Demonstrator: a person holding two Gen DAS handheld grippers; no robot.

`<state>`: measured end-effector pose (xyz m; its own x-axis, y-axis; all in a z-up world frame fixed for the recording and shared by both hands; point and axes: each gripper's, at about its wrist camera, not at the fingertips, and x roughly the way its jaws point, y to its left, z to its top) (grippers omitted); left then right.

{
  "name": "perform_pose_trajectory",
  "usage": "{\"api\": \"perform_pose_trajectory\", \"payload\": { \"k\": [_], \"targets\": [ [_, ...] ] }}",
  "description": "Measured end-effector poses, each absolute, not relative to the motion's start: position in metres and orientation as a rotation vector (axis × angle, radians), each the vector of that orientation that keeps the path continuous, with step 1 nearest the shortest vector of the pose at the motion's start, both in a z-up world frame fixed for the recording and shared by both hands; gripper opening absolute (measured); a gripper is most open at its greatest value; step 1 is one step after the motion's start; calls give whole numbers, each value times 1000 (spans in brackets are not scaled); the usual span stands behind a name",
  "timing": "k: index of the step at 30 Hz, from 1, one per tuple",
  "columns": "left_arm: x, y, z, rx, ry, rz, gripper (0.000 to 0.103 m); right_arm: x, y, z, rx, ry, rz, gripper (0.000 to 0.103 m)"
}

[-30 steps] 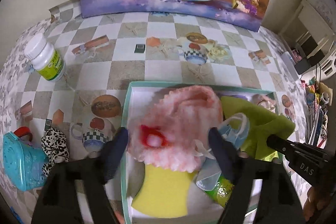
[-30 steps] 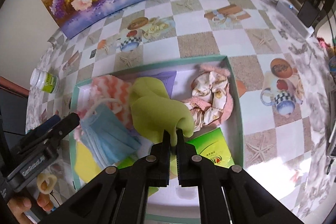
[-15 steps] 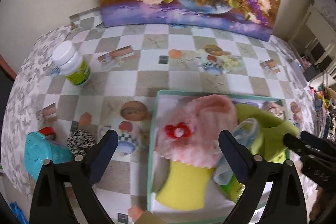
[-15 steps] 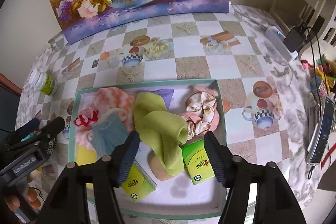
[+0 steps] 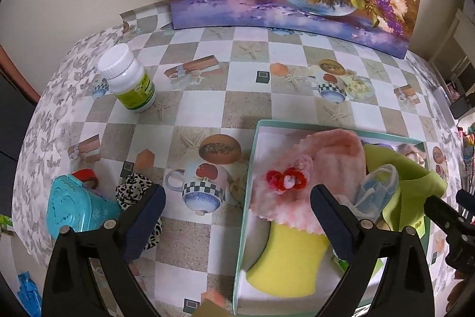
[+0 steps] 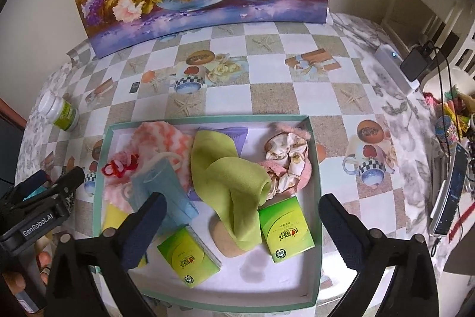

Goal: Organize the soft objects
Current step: 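Move both open tools back toward the leopard scrunchie and red tape roll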

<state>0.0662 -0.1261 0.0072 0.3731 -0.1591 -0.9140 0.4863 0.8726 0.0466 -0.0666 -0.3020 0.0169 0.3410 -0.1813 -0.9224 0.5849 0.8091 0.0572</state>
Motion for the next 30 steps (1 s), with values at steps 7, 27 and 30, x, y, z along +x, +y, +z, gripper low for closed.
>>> {"api": "perform_pose_trajectory", "payload": {
  "k": [7, 27, 30],
  "targets": [
    [67, -122, 9, 328, 1110, -416, 98, -65, -300, 15, 414, 1128, -520, 103],
    [86, -58, 47, 244, 1061, -312, 98, -41, -253, 21, 403, 1105, -409, 103],
    [92, -39, 51, 213, 1066, -293, 98, -34, -240, 20, 388, 1115, -382, 103]
  ]
}}
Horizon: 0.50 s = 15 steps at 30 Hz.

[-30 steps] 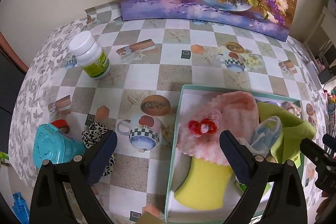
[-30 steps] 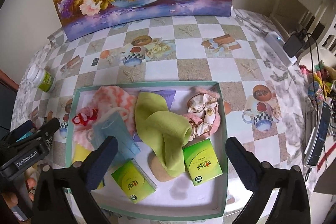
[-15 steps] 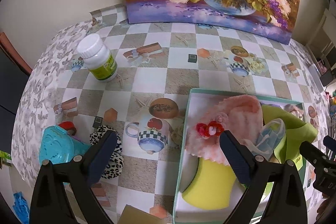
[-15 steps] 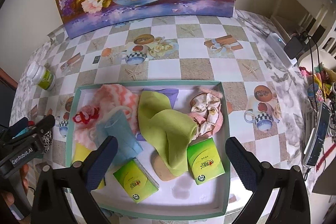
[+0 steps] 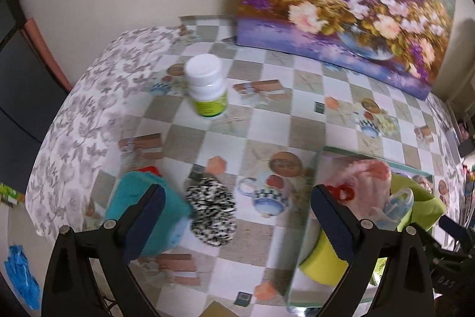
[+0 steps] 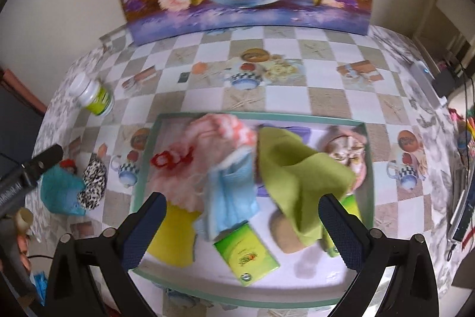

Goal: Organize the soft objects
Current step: 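Move both open tools back toward the leopard scrunchie and red tape roll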

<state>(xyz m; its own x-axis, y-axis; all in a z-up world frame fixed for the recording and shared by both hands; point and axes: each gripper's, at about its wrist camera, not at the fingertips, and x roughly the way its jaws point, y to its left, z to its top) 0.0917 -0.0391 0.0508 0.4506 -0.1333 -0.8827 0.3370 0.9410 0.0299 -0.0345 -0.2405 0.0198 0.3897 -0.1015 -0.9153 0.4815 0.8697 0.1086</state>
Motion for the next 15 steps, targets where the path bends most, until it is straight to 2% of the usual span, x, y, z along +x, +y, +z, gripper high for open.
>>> {"api": "perform_pose_trajectory", "payload": {
  "k": [15],
  "targets": [
    [123, 47, 56, 121, 1073, -168, 98, -3, -183, 18, 325, 1112, -289, 103]
  ]
}}
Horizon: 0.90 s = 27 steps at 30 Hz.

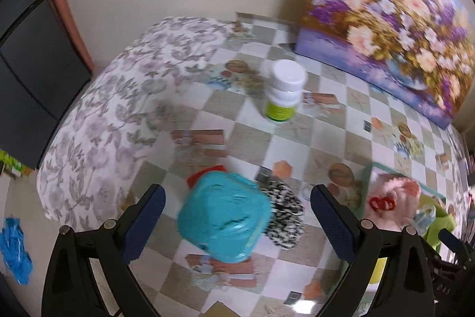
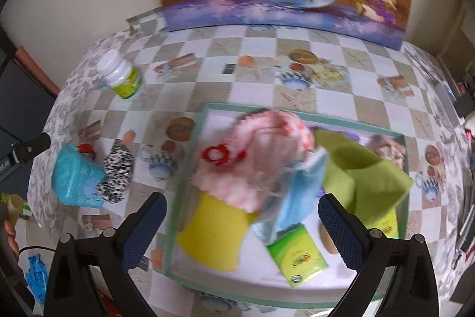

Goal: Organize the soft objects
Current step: 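Move both open tools back toward the leopard scrunchie and red tape roll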

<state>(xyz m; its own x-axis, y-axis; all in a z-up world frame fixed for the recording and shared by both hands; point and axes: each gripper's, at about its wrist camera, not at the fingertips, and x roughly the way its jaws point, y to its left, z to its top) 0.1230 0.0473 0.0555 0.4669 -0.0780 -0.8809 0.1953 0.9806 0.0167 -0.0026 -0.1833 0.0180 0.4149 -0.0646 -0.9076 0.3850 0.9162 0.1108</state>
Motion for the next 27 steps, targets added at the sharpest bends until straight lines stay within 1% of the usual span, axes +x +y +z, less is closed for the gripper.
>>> {"api": "perform_pose_trajectory", "payload": {
  "k": [6, 15, 27],
  "targets": [
    [135, 77, 50, 77, 1088, -108, 98, 18, -152, 10, 317, 1123, -197, 103],
    [158, 118, 27, 10, 1151, -47, 98, 50, -107, -14, 298, 1174, -87, 103],
    [185, 164, -8, -122, 1208, 32, 98, 79, -87, -40, 338, 1207, -47, 103]
  ]
}}
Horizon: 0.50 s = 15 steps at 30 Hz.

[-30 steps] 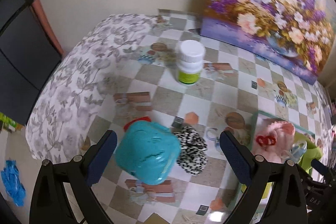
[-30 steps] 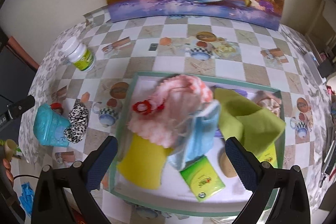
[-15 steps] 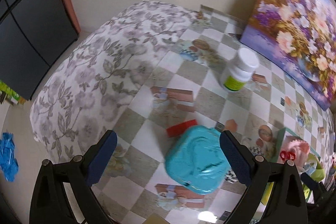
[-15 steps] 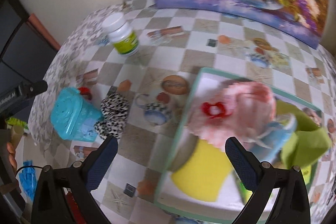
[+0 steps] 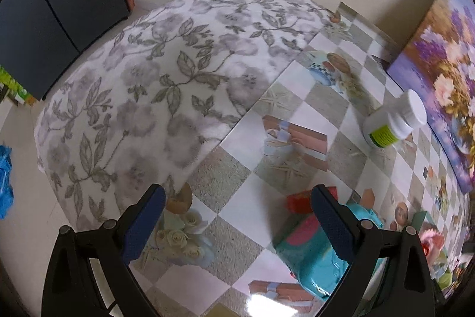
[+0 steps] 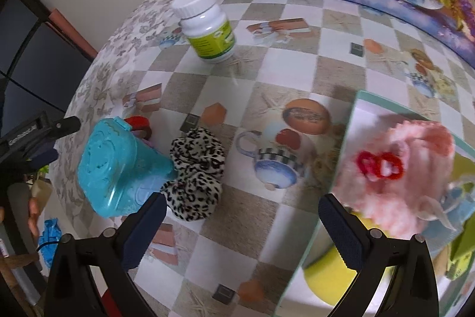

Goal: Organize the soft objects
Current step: 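Move both open tools back toward the leopard scrunchie and red tape roll, then grasp the red tape roll with the left tool while the right tool grasps the leopard scrunchie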

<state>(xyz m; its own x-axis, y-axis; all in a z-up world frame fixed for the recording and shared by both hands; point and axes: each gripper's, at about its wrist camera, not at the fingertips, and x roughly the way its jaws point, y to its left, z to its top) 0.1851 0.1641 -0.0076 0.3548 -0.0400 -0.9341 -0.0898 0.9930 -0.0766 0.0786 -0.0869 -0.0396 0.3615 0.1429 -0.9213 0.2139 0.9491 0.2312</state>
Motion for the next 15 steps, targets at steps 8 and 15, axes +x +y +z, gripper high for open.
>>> {"api": "perform_pose_trajectory", "payload": {
  "k": [8, 15],
  "targets": [
    [195, 164, -14, -177, 1198, 6, 98, 89, -94, -58, 424, 1274, -59, 103],
    [202, 165, -24, -162, 1229, 10, 98, 100, -98, -65, 475, 1315, -100, 103]
  ]
}}
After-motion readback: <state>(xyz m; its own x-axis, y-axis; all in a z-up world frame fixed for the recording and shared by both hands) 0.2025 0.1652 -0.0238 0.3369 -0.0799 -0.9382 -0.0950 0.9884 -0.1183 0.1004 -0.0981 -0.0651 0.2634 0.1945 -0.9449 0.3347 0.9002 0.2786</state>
